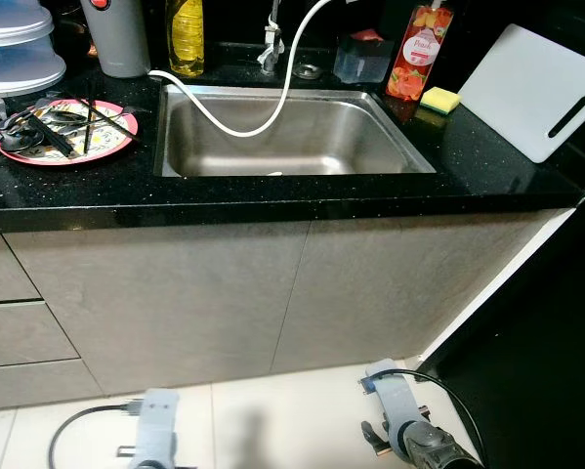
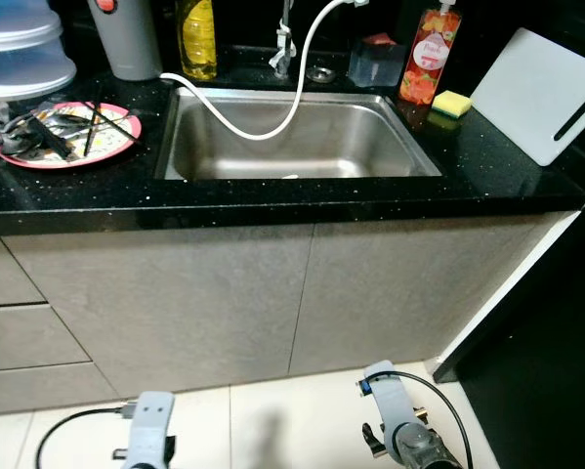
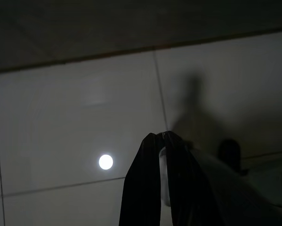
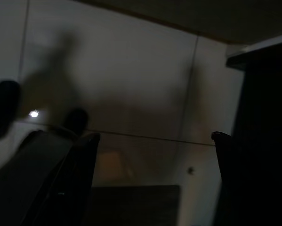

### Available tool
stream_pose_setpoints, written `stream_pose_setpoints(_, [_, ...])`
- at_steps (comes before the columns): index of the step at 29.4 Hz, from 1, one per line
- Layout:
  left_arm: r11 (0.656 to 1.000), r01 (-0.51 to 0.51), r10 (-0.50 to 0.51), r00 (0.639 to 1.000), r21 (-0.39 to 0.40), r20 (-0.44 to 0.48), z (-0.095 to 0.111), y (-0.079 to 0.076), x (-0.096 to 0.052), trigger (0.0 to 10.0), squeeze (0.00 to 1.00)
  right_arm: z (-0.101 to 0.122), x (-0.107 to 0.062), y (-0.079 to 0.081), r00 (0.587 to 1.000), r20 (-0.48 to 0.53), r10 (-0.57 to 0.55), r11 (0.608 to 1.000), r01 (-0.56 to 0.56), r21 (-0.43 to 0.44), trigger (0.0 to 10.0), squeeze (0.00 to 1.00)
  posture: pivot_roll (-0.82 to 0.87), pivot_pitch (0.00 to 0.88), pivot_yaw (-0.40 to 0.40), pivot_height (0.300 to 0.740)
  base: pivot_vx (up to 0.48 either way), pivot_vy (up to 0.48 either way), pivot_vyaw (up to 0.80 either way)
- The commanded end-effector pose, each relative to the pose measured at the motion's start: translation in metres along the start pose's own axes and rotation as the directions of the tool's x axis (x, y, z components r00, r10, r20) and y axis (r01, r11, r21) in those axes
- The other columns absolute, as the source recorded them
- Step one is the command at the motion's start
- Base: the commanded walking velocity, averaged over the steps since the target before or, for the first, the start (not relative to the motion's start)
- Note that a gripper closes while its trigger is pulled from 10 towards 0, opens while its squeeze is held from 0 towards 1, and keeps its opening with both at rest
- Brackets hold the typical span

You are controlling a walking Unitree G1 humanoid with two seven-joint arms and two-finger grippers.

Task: Kitchen organization

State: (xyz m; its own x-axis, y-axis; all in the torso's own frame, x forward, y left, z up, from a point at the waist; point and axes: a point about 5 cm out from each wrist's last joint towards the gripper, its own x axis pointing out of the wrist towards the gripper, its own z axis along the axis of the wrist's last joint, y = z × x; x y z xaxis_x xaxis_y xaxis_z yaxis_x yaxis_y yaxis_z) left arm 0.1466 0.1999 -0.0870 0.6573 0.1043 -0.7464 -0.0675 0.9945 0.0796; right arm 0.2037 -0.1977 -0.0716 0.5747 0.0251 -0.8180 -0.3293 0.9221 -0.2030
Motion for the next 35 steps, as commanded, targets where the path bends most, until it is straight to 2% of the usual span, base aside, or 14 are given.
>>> stream_pose_setpoints(1, [1.000, -0.020, 0.020, 1.000, -0.001, -0.013, -0.006, 0.006, -0.002, 10.0, 0.00, -0.008, -0.002, -0.003, 1.000, -0.023, 0.006, 1.000, -0.007, -0.029, 10.0, 0.00, 0.25, 0.000, -0.143, 0.740, 0.000, 0.000, 0.00])
stream_pose_setpoints(7, [0.999, -0.035, 0.035, 0.999, 0.033, 0.016, -0.004, 0.009, -0.003, 10.0, 0.00, -0.009, -0.002, 0.000, 0.998, -0.038, 0.039, 0.996, -0.042, -0.085, 10.0, 0.00, 0.29, 0.000, -0.177, 0.740, 0.000, 0.000, 0.00])
stream_pose_setpoints(10, [0.999, -0.027, 0.027, 1.000, 0.044, 0.002, -0.008, 0.003, -0.003, 10.0, 0.00, -0.003, -0.001, -0.004, 0.999, -0.024, 0.034, 0.993, -0.036, -0.109, 10.0, 0.00, 0.25, 0.000, -0.134, 0.740, 0.000, 0.000, 0.00])
stream_pose_setpoints(11, [0.997, -0.002, 0.004, 1.000, 0.074, -0.024, -0.014, -0.004, -0.005, 10.0, 0.00, 0.000, -0.001, -0.010, 1.000, -0.011, 0.001, 0.995, -0.002, -0.104, 10.0, 0.00, 0.25, 0.000, -0.122, 0.740, 0.000, 0.000, 0.00])
stream_pose_setpoints(12, [0.993, 0.033, -0.029, 0.999, 0.114, -0.033, -0.018, -0.010, -0.006, 10.0, 0.00, 0.001, -0.001, -0.012, 1.000, -0.010, -0.021, 0.998, 0.021, -0.055, 10.0, 0.00, 0.25, 0.000, -0.136, 0.740, 0.000, 0.000, 0.00])
stream_pose_setpoints(15, [0.990, 0.050, -0.045, 0.998, 0.132, -0.036, -0.020, -0.012, -0.007, 10.0, 0.00, 0.001, -0.001, -0.013, 0.999, -0.013, -0.035, 0.999, 0.035, -0.020, 10.0, 0.00, 0.25, 0.000, -0.136, 0.740, 0.000, 0.000, 0.00])
stream_pose_setpoints(17, [0.989, 0.052, -0.047, 0.998, 0.137, -0.038, -0.022, -0.013, -0.008, 10.0, 0.00, 0.000, -0.001, -0.011, 1.000, -0.017, -0.022, 1.000, 0.022, -0.022, 10.0, 0.00, 0.26, 0.000, -0.125, 0.740, 0.000, 0.000, 0.00])
stream_pose_setpoints(19, [0.991, 0.024, -0.017, 0.998, 0.129, -0.055, -0.027, -0.009, -0.010, 10.0, 0.00, -0.005, -0.001, -0.004, 0.999, -0.038, 0.017, 0.998, -0.020, -0.065, 10.0, 0.00, 0.28, 0.000, -0.124, 0.740, 0.000, 0.000, 0.00])
stream_pose_setpoints(21, [0.990, 0.026, -0.017, 0.998, 0.142, -0.063, -0.029, -0.009, -0.011, 10.0, 0.00, -0.006, -0.001, -0.001, 0.999, -0.046, 0.026, 0.998, -0.028, -0.055, 10.0, 0.00, 0.28, 0.000, -0.135, 0.740, 0.000, 0.000, 0.00])
stream_pose_setpoints(24, [0.988, 0.024, -0.012, 0.997, 0.153, -0.076, -0.034, -0.007, -0.013, 10.0, 0.00, -0.004, 0.001, 0.010, 0.996, -0.045, 0.073, 0.994, -0.077, -0.081, 10.0, 0.00, 0.27, 0.000, -0.129, 0.740, 0.000, 0.000, 0.00])
stream_pose_setpoints(26, [0.988, 0.024, -0.012, 0.997, 0.153, -0.076, -0.034, -0.007, -0.013, 10.0, 0.00, -0.004, 0.001, 0.010, 0.996, -0.045, 0.073, 0.994, -0.077, -0.081, 10.0, 0.00, 0.27, 0.000, -0.129, 0.740, 0.000, 0.000, 0.00])
stream_pose_setpoints(27, [0.984, 0.029, -0.012, 0.996, 0.177, -0.094, -0.036, -0.006, -0.013, 10.0, 0.00, 0.003, 0.002, 0.015, 0.994, -0.030, 0.102, 0.989, -0.105, -0.107, 10.0, 0.00, 0.27, 0.000, -0.129, 0.740, 0.000, 0.000, 0.00])
stream_pose_setpoints(35, [0.981, 0.024, -0.012, 0.998, 0.190, -0.064, -0.028, -0.008, -0.009, 10.0, 0.00, 0.005, 0.002, 0.007, 0.997, -0.046, 0.068, 0.989, -0.074, -0.128, 10.0, 0.00, 0.32, 0.000, -0.151, 0.740, 0.000, 0.000, 0.00])
